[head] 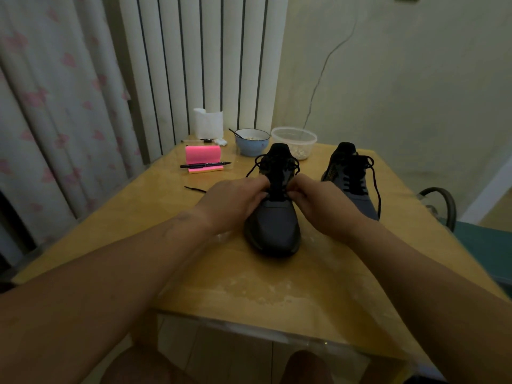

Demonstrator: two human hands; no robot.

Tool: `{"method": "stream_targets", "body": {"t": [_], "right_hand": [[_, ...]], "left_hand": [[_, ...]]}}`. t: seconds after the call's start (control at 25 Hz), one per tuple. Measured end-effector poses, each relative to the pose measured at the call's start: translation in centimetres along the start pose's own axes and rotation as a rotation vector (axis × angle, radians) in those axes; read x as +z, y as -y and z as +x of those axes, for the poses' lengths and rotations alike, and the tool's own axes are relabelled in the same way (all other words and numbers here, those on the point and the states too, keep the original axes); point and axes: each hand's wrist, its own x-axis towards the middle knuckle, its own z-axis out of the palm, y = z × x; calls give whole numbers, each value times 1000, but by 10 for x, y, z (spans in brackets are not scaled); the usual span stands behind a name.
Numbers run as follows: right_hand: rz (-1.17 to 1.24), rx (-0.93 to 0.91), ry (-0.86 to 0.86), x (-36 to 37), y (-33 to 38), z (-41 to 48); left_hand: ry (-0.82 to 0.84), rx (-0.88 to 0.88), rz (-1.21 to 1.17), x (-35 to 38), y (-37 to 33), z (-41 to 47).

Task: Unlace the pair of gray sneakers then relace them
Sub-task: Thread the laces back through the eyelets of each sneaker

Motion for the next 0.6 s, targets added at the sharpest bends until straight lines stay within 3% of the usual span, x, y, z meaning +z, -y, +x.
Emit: {"method": "stream_targets", "body": {"t": [0.2, 0.44, 0.6], "right_hand": [[-328, -157, 91, -5, 8, 9], [198, 79, -70, 7, 12, -2], [283, 200, -4, 5, 9, -1]], "left_hand": [[3, 118, 158, -3, -2, 7], [-51, 2, 80, 5, -11, 3], [-12, -217, -248, 5, -12, 3]]}}
